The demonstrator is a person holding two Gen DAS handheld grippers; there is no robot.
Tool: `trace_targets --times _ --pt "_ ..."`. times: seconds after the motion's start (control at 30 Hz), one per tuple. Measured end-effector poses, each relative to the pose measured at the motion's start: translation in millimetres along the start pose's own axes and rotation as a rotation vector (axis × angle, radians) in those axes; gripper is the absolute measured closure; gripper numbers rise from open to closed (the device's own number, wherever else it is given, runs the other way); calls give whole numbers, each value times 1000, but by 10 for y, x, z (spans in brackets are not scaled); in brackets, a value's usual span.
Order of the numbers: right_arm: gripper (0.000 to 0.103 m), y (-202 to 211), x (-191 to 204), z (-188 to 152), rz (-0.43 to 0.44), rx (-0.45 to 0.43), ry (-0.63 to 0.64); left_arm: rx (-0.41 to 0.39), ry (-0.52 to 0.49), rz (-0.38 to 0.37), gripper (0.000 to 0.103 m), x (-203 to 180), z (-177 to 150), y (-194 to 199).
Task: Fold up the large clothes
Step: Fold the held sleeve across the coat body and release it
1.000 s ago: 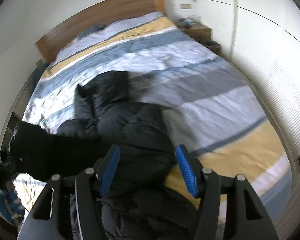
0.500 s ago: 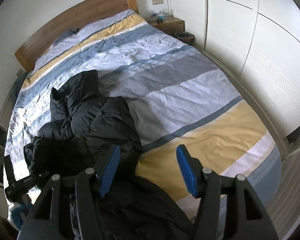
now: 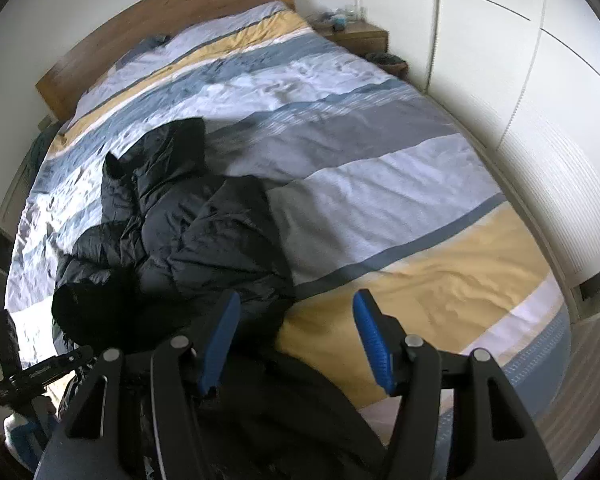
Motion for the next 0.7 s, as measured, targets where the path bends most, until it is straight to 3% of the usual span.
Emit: trace_targets --times 0.17,0.3,0.47,0.7 --pt "46 -203 373 -62 41 34 53 -18 4 28 51 244 -30 209" --pt "46 -329 807 -121 92 57 125 -58 67 69 51 627 -4 400" --pt "46 -451 1503 -192 176 81 241 -143 129 156 51 1193 97 697" --pt "46 -510 2641 -322 316 77 429 -192 90 184 53 1432 427 797"
Point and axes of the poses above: each gripper's, at about its wrist camera, not at the fingertips, and y roughly against the way its jaws point, x to its left, z to its top, the point moved 6 cm from there along -y, roughly the way its jaws point
